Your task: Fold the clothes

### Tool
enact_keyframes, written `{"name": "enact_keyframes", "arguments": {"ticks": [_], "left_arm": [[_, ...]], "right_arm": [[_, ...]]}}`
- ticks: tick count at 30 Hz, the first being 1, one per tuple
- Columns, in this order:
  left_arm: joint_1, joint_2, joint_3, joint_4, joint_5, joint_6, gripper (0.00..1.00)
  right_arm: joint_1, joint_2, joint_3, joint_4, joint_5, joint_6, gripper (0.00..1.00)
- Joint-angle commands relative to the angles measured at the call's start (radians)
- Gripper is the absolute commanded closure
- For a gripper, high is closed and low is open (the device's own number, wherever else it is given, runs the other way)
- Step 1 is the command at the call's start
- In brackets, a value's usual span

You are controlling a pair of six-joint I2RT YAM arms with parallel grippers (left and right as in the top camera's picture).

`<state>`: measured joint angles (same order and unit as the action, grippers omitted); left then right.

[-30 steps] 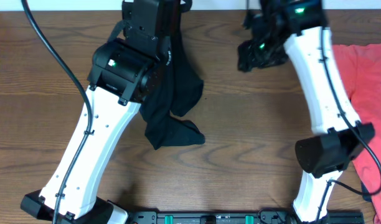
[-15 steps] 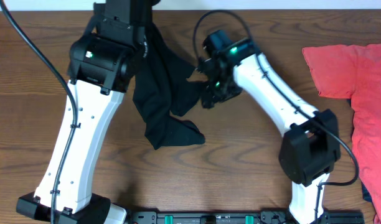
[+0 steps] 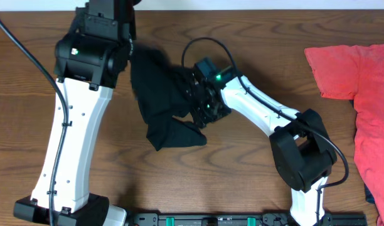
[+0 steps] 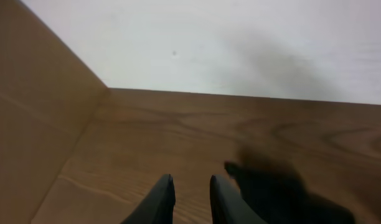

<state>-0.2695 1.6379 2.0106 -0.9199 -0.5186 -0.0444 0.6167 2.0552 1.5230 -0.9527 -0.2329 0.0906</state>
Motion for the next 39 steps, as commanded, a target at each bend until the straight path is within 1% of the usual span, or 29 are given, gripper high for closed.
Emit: {"name": "enact_keyframes", "arguments": {"ticks": [1, 5, 11, 13, 14, 15, 16, 17, 20, 23, 25, 30, 31, 36, 39], "left_arm": [[0.018, -0.020, 0.016, -0.011, -0.018, 0.006, 0.77], [0.018, -0.020, 0.016, -0.014, -0.018, 0.006, 0.77], [0.018, -0.020, 0.016, -0.014, -0.018, 0.006, 0.77], [0.018, -0.020, 0.016, -0.015, -0.018, 0.006, 0.77], [0.018, -0.020, 0.016, -0.015, -0.018, 0.006, 0.77], [0.018, -0.020, 0.016, -0.016, -0.018, 0.006, 0.77], [0.018, -0.020, 0.016, -0.018, -0.018, 0.006, 0.77], [0.018, -0.020, 0.016, -0.019, -0.018, 0.006, 0.77], [0.018, -0.020, 0.016, -0.026, -0.017, 0.006, 0.77], [0.018, -0.020, 0.016, -0.034, -0.017, 0.006, 0.78], [0.018, -0.020, 0.016, -0.044, -0.017, 0.006, 0.78], [0.018, -0.020, 0.016, -0.060, -0.016, 0.005, 0.81], [0.018, -0.020, 0.016, -0.062, -0.016, 0.005, 0.85], [0.018, -0.020, 0.016, -0.063, -0.013, -0.020, 0.85], [0.018, -0.020, 0.016, -0.063, 0.020, -0.021, 0.85]], "right_arm": [[0.008, 0.000, -0.048, 0.013, -0.049, -0.002, 0.37], [0.027, 0.000, -0.085, 0.036, -0.124, -0.047, 0.36], [0.092, 0.000, -0.111, 0.065, -0.134, -0.055, 0.36], [0.117, 0.000, -0.112, 0.072, -0.138, -0.055, 0.38], [0.128, 0.000, -0.112, 0.074, -0.138, -0.055, 0.41], [0.138, 0.000, -0.112, 0.076, -0.138, -0.055, 0.48], [0.150, 0.000, -0.112, 0.079, -0.137, -0.054, 0.67], [0.158, 0.000, -0.112, 0.084, -0.136, -0.054, 0.98], [0.175, 0.000, -0.112, 0.104, -0.103, -0.025, 0.99], [0.172, -0.001, -0.104, 0.127, 0.014, 0.016, 0.99], [0.157, -0.002, -0.072, 0.111, 0.092, 0.026, 0.99], [0.087, -0.043, 0.093, -0.003, 0.140, 0.025, 0.99], [0.070, -0.055, 0.127, -0.013, 0.140, 0.025, 0.99], [-0.047, -0.126, 0.304, -0.053, 0.140, 0.030, 0.99], [-0.122, -0.149, 0.429, -0.101, 0.142, 0.026, 0.99]]}}
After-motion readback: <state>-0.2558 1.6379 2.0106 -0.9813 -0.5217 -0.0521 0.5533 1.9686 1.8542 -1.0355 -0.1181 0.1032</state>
